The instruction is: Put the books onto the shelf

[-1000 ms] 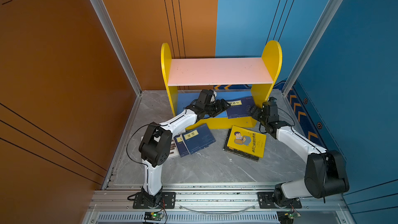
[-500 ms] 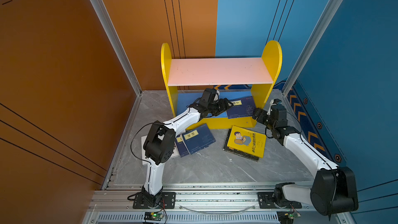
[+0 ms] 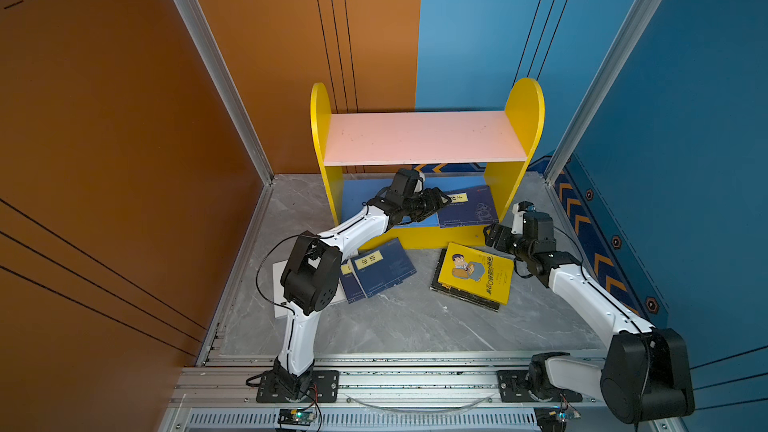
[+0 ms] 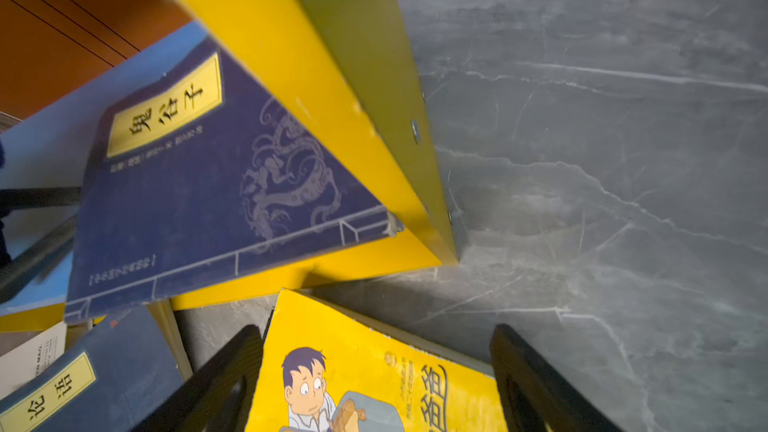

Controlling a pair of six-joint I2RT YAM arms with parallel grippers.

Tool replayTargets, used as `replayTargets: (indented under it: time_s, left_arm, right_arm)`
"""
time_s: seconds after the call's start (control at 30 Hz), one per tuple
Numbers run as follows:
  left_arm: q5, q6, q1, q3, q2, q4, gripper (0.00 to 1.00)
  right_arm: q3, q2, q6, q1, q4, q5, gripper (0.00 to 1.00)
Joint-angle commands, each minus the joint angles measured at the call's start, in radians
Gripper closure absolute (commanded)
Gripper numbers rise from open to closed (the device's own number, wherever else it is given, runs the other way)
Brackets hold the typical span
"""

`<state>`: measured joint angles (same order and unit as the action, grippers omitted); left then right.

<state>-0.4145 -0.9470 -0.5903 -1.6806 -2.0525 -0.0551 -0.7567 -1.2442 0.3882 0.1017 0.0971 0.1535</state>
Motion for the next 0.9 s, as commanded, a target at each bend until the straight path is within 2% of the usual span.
replayTargets:
  time_s: [0.0,0.6,0.87]
  left_arm:
    - [0.006,-0.02,-0.011,-0.017,-0.041,-0.024,0.27]
    - [0.003,-0.016,-0.009,-0.016,-0.035,-0.008,0.27]
    - [0.002,-0.013,-0.003,-0.024,-0.04,-0.005,0.27]
  right_arm:
    - [0.033,0.019,-0.011,0.0,-0.004,0.012,0.12]
    - [-0.064,-0.129,0.061,0.021,-0.085,0.02,0.13]
    - [-0.145,-0.164,0.062,0.028,0.03,0.023,0.15]
